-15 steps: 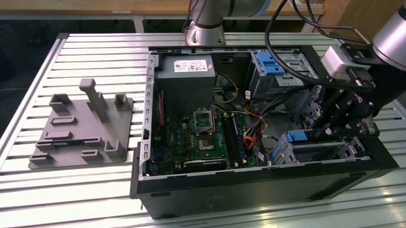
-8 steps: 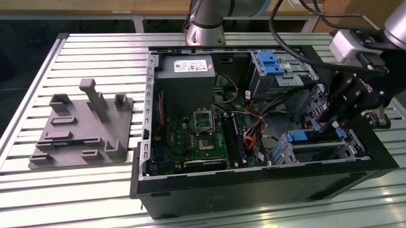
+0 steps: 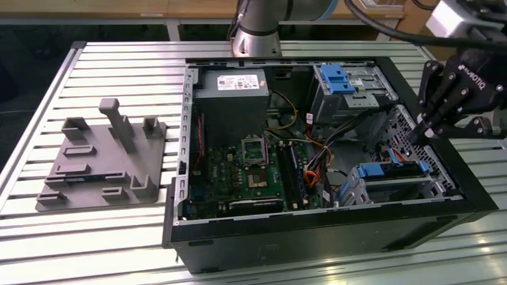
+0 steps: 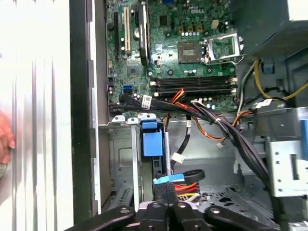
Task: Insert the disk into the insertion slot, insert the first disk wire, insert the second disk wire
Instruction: 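Insert the second disk wire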
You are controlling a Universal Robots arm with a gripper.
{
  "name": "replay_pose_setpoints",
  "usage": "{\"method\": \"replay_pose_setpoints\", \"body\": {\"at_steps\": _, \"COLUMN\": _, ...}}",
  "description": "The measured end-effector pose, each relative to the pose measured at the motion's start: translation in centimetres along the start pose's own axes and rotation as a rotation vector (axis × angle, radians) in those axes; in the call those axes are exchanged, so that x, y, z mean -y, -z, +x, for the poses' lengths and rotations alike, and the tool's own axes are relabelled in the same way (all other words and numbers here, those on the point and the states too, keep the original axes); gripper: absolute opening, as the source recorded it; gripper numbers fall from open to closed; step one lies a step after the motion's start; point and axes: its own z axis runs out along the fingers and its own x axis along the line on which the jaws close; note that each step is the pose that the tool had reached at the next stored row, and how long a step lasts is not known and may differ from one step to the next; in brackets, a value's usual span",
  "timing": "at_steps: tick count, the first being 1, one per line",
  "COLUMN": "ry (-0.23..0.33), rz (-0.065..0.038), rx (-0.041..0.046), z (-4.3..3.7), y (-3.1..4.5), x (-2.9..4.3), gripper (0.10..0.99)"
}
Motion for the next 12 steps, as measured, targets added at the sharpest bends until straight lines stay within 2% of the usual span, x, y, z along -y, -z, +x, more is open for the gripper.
{"method": "replay_pose_setpoints", "body": {"at_steps": 2, "ry": -0.002, "rz": 0.002, "rx": 0.0004, "z": -0.10, "y": 0.85, "x": -0.14, "gripper": 0.106}}
{"method": "replay_pose_setpoints", "body": {"at_steps": 3, "ry": -0.003, "rz": 0.002, "rx": 0.0005, "z": -0.16, "y": 0.95, "x": -0.18, "gripper": 0.106}}
{"method": "replay_pose_setpoints", "body": {"at_steps": 12, "ry": -0.004, "rz": 0.003, "rx": 0.0000, "z": -0.17, "y": 0.97, "x": -0.19, "gripper": 0.106}}
